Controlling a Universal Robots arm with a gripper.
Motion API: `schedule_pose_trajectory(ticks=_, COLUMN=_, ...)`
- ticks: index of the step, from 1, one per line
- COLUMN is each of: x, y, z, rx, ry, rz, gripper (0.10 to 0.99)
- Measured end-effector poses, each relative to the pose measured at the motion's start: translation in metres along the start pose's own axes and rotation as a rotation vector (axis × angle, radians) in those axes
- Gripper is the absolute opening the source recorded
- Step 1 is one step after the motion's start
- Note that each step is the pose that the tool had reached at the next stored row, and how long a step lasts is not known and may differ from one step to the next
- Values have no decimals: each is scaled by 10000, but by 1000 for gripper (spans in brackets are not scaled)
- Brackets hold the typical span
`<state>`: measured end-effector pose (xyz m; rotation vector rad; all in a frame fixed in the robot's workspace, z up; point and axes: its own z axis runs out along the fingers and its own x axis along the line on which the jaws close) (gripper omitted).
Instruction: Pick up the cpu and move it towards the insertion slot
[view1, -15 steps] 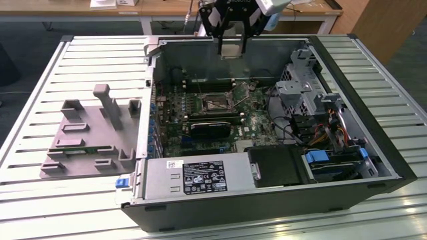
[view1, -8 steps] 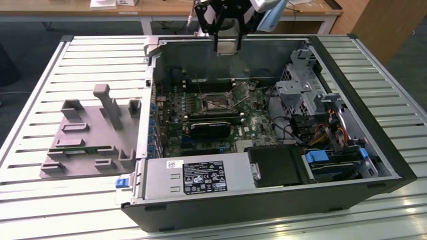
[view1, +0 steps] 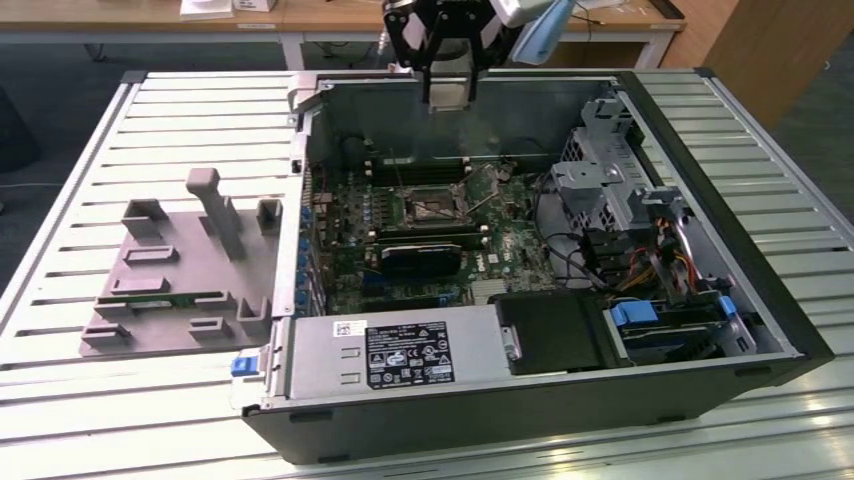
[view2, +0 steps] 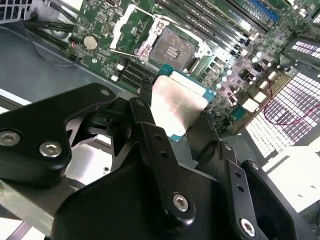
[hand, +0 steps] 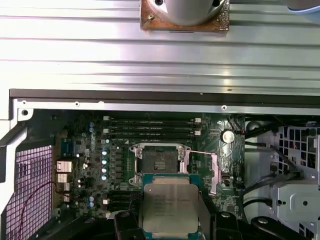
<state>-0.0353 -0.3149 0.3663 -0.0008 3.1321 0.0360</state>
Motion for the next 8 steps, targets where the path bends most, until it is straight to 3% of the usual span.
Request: schedule_pose_trajectory(ticks=8, x=4, y=8, z=14, rx=1, ry=0, rz=-4, gripper=529)
